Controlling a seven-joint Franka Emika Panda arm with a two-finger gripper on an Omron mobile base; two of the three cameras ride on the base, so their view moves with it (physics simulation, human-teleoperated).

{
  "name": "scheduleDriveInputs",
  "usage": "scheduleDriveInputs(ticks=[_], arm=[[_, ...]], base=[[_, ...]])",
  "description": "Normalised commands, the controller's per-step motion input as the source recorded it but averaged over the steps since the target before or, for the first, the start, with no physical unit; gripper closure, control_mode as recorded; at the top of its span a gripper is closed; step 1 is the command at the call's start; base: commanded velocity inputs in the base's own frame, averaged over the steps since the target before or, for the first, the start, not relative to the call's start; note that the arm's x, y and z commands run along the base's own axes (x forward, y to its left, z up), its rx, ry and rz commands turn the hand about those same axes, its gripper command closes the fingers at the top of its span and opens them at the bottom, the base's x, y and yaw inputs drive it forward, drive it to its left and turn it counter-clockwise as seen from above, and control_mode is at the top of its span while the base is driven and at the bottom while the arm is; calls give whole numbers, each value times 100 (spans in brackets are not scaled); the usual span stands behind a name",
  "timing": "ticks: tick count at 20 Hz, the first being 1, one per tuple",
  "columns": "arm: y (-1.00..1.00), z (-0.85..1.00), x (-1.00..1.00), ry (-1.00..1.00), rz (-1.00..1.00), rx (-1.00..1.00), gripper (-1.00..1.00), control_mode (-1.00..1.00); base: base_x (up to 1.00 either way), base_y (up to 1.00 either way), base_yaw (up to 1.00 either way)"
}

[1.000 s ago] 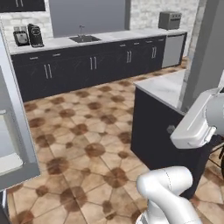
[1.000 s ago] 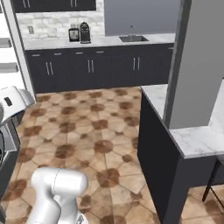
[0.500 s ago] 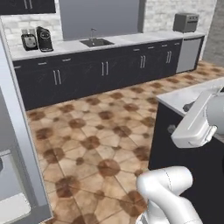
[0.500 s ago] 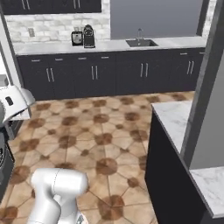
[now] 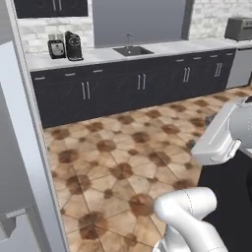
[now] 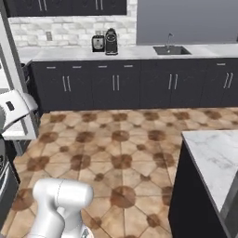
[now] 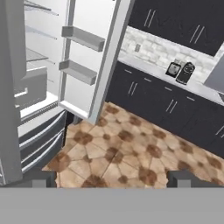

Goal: Retrieve the peach and kiwi from the fridge and place them into the bowl on the dining table.

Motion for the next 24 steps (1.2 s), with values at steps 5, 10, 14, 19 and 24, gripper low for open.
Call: scheduleDriveInputs(ticks=[5, 10, 14, 19, 24], arm=[[0, 0, 0, 0, 0, 0, -100, 100], [0, 0, 0, 0, 0, 0, -100, 100], [0, 0, 0, 0, 0, 0, -100, 100], [0, 0, 0, 0, 0, 0, -100, 100], [0, 0, 0, 0, 0, 0, -100, 100]], base=[[25, 0, 32], [19, 0, 41], [40, 0, 41], [65, -6, 36], [76, -14, 33]])
